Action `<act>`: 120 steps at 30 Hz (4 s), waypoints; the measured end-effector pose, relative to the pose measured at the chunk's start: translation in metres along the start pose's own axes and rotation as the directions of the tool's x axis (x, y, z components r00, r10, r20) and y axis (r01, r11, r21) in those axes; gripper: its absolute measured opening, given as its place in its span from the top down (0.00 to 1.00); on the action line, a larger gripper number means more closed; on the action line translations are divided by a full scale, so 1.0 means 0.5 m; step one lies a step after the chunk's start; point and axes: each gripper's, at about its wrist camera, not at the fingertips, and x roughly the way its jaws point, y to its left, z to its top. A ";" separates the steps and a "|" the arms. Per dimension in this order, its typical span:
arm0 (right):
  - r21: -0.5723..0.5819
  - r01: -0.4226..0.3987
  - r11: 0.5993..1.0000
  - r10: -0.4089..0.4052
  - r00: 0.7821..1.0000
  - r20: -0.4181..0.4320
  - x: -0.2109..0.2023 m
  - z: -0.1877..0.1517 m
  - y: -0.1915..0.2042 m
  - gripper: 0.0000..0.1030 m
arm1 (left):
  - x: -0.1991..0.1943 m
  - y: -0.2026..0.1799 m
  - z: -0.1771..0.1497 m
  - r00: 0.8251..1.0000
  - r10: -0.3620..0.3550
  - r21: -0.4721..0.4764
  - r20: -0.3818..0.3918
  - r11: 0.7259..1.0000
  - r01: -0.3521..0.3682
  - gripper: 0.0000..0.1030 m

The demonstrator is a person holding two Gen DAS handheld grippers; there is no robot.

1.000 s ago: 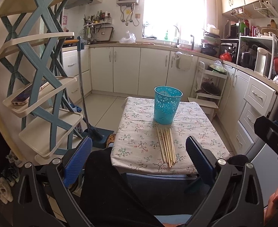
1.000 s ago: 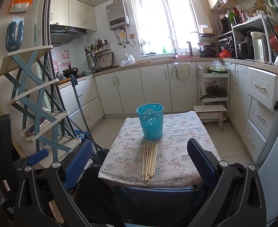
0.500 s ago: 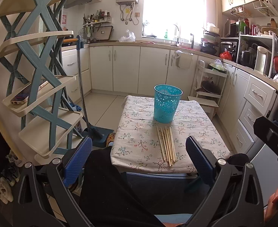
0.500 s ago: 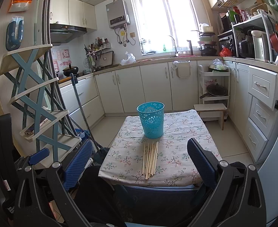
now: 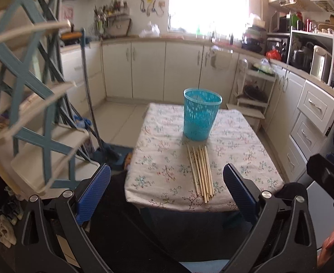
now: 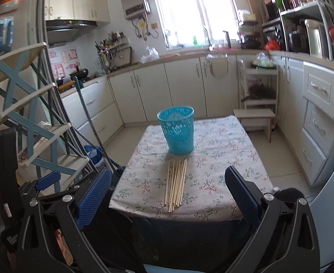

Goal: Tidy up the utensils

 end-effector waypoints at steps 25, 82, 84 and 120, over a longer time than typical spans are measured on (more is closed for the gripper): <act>0.030 -0.011 0.999 0.021 0.927 -0.375 0.671 -0.019 -0.105 0.81 | 0.527 0.002 0.024 0.937 0.005 -0.037 -0.348 0.999 -0.019 0.07; 0.113 -0.162 0.980 0.192 0.914 -0.359 0.684 -0.020 -0.236 0.94 | 0.699 -0.156 0.469 0.948 -0.198 -0.009 0.249 0.978 0.206 0.95; 0.172 -0.181 0.968 0.230 0.916 -0.330 0.676 -0.014 -0.255 0.94 | 0.710 -0.159 0.443 0.957 -0.197 0.004 0.211 0.980 0.201 0.95; 0.070 -0.200 0.977 0.195 0.978 0.068 0.752 0.399 -0.077 0.93 | 0.528 0.087 0.085 0.989 -0.144 -0.147 -0.038 0.980 0.137 0.22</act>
